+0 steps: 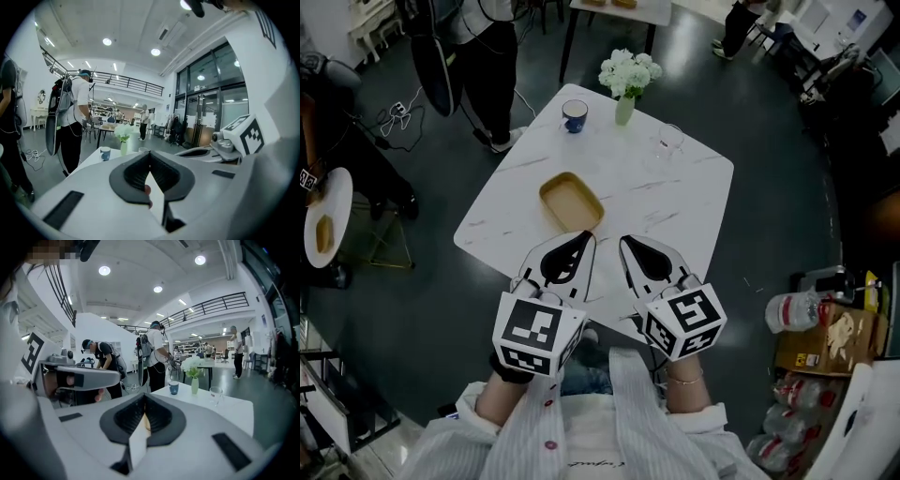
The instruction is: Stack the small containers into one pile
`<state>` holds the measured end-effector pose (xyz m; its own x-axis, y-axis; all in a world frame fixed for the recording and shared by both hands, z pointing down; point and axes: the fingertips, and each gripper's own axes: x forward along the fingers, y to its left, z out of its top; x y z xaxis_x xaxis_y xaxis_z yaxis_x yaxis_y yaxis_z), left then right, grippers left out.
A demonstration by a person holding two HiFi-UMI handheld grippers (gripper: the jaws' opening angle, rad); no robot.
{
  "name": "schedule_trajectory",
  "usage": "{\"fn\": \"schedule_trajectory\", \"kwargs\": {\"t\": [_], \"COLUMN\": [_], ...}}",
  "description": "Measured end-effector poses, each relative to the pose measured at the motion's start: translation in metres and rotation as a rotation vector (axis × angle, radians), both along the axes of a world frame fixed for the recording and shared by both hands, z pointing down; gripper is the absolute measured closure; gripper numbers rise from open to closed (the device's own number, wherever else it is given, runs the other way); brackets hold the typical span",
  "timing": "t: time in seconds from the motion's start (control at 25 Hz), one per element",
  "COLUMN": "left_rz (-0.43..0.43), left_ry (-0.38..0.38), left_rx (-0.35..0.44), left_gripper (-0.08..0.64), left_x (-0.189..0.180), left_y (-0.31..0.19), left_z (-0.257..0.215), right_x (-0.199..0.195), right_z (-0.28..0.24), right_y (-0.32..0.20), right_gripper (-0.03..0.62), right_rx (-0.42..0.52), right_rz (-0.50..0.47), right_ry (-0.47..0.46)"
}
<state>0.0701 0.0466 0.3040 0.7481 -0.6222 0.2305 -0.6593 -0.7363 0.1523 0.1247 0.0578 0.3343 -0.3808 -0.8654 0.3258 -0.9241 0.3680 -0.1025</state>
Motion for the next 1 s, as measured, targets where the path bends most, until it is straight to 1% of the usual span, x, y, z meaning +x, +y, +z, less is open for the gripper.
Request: {"fn": "schedule_trajectory", "kwargs": {"t": [0.24,0.44,0.64,1.0], "left_rz": [0.014,0.028,0.046,0.09], "left_ry": [0.021,0.022,0.009,-0.006], "left_rx": [0.034,0.057,0.077,0.078], "left_gripper": [0.543,0.543,0.543,0.543], "left_x": [0.012,0.019,0.022,0.024], "left_y": [0.05,0.071,0.077,0.065], "left_z": [-0.018,-0.028,-0.035,-0.038], "right_x": [0.006,0.01,0.009,0.002], "right_z": [-0.02,-0.032,-0.038,-0.044], "right_y": [0.044,0.065,0.071,0.06], "right_gripper": [0.58,0.58,0.58,0.581], "right_rx": [0.045,0.07,0.085,0.08], "right_rz": [-0.013,-0.014,0.0,0.025], "right_ry": [-0.012,-0.012,-0.036,-0.023]}}
